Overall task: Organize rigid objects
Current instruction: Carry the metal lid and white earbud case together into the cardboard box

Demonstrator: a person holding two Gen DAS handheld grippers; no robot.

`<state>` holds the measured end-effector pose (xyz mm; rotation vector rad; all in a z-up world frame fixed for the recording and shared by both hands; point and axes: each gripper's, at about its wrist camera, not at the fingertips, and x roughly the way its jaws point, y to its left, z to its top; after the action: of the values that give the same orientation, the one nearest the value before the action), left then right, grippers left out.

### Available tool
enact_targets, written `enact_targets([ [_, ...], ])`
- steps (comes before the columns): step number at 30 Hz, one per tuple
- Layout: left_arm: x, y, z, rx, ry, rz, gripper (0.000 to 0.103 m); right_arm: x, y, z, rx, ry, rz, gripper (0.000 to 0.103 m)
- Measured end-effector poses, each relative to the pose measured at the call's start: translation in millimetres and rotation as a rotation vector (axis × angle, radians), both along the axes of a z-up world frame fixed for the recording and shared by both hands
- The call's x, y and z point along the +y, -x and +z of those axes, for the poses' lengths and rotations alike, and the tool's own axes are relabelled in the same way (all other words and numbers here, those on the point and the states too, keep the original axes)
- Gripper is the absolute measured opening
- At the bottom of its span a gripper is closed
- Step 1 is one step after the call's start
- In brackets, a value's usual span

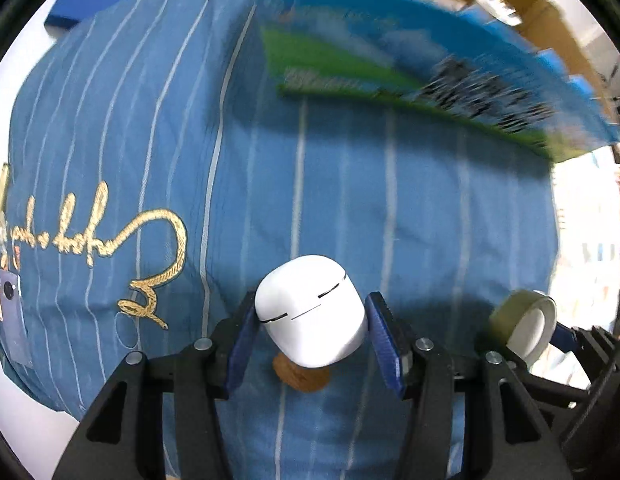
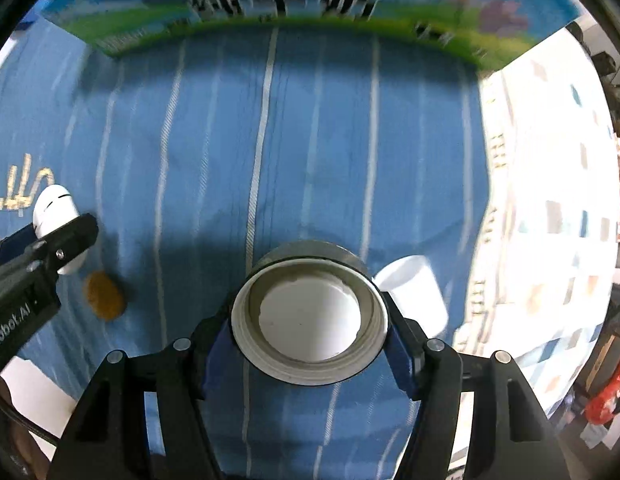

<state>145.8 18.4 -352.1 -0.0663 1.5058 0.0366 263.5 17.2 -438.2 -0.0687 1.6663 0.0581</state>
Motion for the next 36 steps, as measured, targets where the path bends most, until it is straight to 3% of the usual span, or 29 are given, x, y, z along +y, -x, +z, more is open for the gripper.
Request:
enact_targets([
  [6,-20,6,63,-0.105,0.027,-0.043,0.051,-18,5,66,-0.095,-0.045,-0.021,0.068],
  [10,-11,1,97,-0.165,0.048,-0.068,0.051,-37,1,102,-0.155,-0.072,-0.033,0.068],
  [12,9,-4,106,-0.185,0.060,-0.077,0.051,-42,-3,121,-0.188,-0.091,-0.046,0.068],
  [17,13,-11,133,-0.244,0.089,-0.093,0.051,-51,-13,160,-0.256,-0.116,-0.060,0.068],
  [23,3,-21,163,-0.302,0.125,-0.125,0.051,-45,-19,184,-0.310,-0.163,-0.077,0.068],
  [28,0,-57,171,-0.319,0.147,-0.132,0.051,-49,-47,191,-0.340,-0.185,-0.070,0.068],
  [32,4,-108,161,-0.308,0.163,-0.117,0.051,-51,-87,183,-0.341,-0.196,-0.070,0.068],
  [36,11,-165,137,-0.247,0.184,-0.095,0.051,-47,-143,163,-0.320,-0.217,-0.059,0.068],
])
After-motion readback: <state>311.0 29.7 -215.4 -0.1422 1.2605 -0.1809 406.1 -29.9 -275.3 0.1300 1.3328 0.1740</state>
